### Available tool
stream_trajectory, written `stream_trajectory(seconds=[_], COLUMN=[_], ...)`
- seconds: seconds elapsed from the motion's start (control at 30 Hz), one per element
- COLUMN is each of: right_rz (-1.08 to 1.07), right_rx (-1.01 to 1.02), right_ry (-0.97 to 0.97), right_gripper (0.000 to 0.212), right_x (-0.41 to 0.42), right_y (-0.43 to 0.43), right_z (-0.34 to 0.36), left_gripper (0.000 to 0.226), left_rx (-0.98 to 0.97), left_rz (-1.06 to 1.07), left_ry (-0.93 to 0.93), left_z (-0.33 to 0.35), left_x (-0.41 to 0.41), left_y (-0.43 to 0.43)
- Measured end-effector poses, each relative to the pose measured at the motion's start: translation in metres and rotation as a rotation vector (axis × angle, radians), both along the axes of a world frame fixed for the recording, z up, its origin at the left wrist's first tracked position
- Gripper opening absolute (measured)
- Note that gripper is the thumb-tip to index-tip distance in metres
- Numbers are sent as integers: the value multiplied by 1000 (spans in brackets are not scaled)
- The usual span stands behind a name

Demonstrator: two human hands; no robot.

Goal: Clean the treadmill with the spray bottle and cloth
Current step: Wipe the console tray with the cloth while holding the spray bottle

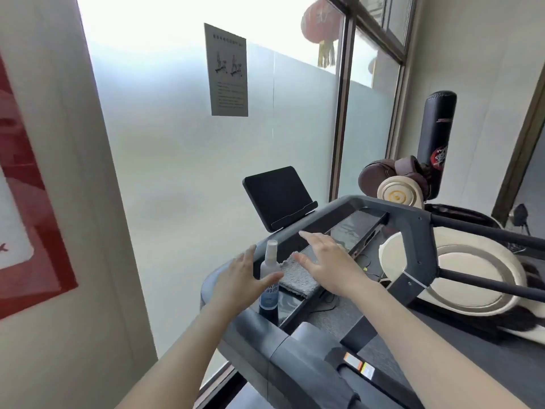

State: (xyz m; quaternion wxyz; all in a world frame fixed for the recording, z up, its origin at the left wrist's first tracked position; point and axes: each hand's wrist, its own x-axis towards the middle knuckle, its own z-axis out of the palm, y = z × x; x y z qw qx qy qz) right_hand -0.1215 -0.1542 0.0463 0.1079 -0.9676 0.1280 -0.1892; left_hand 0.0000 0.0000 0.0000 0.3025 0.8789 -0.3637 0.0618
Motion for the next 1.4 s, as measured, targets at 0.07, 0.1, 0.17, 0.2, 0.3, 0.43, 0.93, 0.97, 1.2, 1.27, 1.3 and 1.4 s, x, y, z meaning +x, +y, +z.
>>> stream_trajectory(seconds=[0.07,0.1,0.17,0.2,0.3,0.43,0.93,0.97,1.2,1.27,1.3,1.4], right_rz=[26,37,53,56,62,128,69,42,55,97,111,115], right_rx=[106,137,166,158,111,176,615,530,363,303,252,106], right_ry=[-79,-109,-122,-113,-111,-238,-587,-596,-284,-130,-55,101], right_gripper=[59,58,56,54,41,27,32,28,16,16,16,13], right_x=[15,21,31,35,41,43,-17,-19,17,31,39,57], right_y=[5,7,11,13,12,13,-54,-60,-22,-5,2,14], right_z=[0,0,-1,-2,-1,10,84,90,32,4,-9,-40], left_gripper=[73,65,52,47,34,39,30,23,27,30,30,26], left_rx=[-153,-183,-205,-215,-264,-307,-699,-751,-802,-812,-822,-841], left_rz=[-97,-130,-147,-150,-209,-309,-158,-159,-158,-138,-127,-94], left_ry=[136,185,266,312,333,255,504,534,437,414,409,394], left_z=[-6,-9,-12,-13,-16,-1,17,21,39,40,40,40], left_x=[8,10,13,10,10,4,-42,-43,-41,-36,-34,-28], left_y=[-10,-16,-27,-30,-34,-35,15,20,39,46,48,54])
